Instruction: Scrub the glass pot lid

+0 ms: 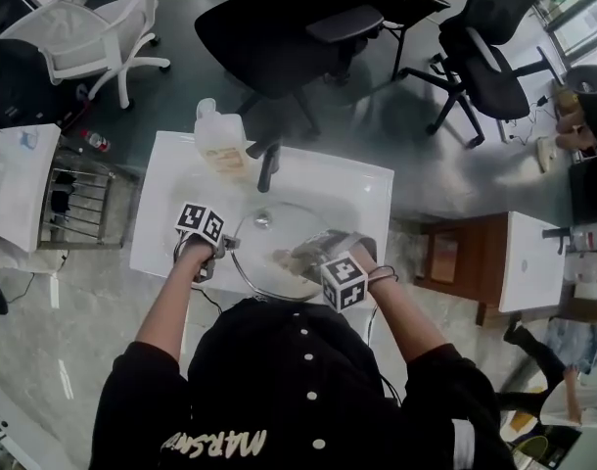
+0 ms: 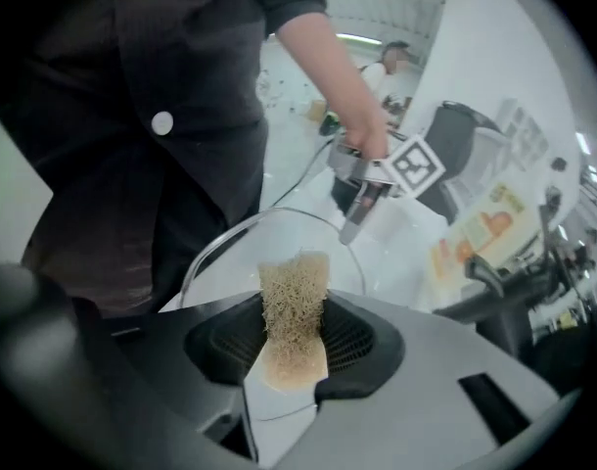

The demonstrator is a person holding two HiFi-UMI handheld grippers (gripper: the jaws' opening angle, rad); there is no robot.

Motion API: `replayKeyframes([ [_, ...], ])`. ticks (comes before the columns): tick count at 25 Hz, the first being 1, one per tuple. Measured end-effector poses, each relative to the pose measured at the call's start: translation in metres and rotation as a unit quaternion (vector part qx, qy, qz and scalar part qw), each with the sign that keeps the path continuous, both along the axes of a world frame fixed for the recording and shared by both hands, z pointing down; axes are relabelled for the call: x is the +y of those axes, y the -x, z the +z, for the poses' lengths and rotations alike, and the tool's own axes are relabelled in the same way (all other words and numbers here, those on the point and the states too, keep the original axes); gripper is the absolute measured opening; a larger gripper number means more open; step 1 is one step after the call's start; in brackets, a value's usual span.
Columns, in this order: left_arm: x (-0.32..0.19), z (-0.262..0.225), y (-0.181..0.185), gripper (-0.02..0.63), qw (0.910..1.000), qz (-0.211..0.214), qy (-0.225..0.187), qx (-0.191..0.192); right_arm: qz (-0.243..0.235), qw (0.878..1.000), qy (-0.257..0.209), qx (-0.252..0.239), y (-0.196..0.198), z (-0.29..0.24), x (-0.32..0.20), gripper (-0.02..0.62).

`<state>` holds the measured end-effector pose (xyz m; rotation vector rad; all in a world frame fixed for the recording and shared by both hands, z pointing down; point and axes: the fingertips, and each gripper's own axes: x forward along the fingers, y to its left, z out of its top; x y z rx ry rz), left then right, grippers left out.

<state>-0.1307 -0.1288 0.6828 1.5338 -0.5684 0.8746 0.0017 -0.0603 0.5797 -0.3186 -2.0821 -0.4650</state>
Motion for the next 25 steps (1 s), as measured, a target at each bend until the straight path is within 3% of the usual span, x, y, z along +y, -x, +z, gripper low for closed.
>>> replayKeyframes([
  [2,-0.007,-0.006,0.008,0.132,0.9994,-0.005,-0.032,-0.012,0.08,0.996,-0.02,-0.037,-0.002,-0.013,-0.021,0.161],
  [3,-0.011,-0.01,0.012,0.109,0.9983,-0.005,-0.053,-0.023,0.122,0.99,-0.028,-0.058,-0.003,-0.021,-0.032,0.161],
  [4,-0.014,-0.015,0.018,0.042,0.9966,-0.002,-0.074,-0.037,0.165,0.983,-0.032,-0.08,-0.005,-0.029,-0.042,0.161],
  [5,-0.016,-0.019,0.023,0.04,0.9943,0.005,-0.094,-0.05,0.205,0.973,-0.033,-0.102,-0.007,-0.037,-0.051,0.161],
  [7,-0.018,-0.027,0.029,0.04,0.9896,0.019,-0.126,-0.067,0.273,0.951,-0.03,-0.142,-0.013,-0.052,-0.064,0.161],
  [10,-0.023,-0.049,0.028,0.033,0.982,0.021,-0.179,-0.058,0.35,0.918,-0.028,-0.185,-0.023,-0.071,-0.079,0.161],
  [14,-0.028,-0.098,0.013,0.026,0.9654,0.005,-0.26,-0.016,0.455,0.855,0.005,-0.25,-0.036,-0.1,-0.092,0.163],
  [17,-0.04,-0.132,0.019,0.026,0.9463,-0.033,-0.319,-0.038,0.504,0.805,0.025,-0.313,-0.047,-0.128,-0.101,0.163],
  [20,-0.058,-0.175,0.026,0.026,0.9187,-0.089,-0.383,-0.039,0.539,0.756,0.03,-0.37,-0.061,-0.158,-0.111,0.163],
  [25,-0.067,-0.246,0.013,0.026,0.857,-0.113,-0.502,-0.032,0.565,0.71,-0.019,-0.419,-0.091,-0.204,-0.124,0.163],
])
